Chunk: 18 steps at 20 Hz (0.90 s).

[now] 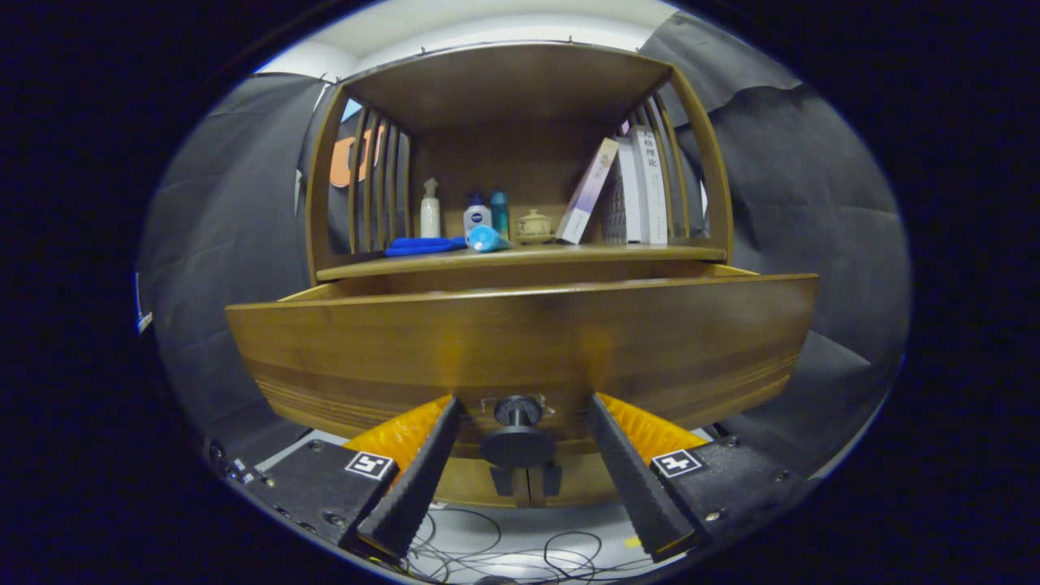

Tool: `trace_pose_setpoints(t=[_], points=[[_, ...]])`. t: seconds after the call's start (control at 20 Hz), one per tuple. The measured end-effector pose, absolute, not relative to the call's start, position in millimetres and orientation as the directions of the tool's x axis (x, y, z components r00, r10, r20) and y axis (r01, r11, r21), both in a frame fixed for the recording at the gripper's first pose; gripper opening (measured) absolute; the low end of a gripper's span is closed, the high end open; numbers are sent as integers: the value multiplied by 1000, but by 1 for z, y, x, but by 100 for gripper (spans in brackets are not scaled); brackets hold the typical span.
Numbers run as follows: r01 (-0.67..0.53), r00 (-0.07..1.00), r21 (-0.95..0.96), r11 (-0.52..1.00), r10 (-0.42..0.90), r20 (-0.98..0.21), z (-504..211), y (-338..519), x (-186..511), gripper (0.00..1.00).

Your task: Pull open the drawer, take out the items inside it, and place them on the countertop above the cabinet.

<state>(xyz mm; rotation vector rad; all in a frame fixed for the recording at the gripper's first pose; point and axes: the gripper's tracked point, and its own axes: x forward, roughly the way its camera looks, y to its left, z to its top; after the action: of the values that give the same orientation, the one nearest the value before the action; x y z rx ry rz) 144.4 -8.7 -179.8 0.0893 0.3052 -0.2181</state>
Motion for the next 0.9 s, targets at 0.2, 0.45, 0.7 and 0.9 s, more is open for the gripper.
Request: trace_pose_setpoints(t=[0.2,0.45,0.7,0.9], points=[[231,922,62,971,-198,-333,-181,-13,169,100],[236,918,29,971,-214,-333,-182,-18,193,100],[238,911,-9,971,-227,-343,-186,-24,219,100],[241,903,-6,971,-226,-366,-186,-29,241,100]])
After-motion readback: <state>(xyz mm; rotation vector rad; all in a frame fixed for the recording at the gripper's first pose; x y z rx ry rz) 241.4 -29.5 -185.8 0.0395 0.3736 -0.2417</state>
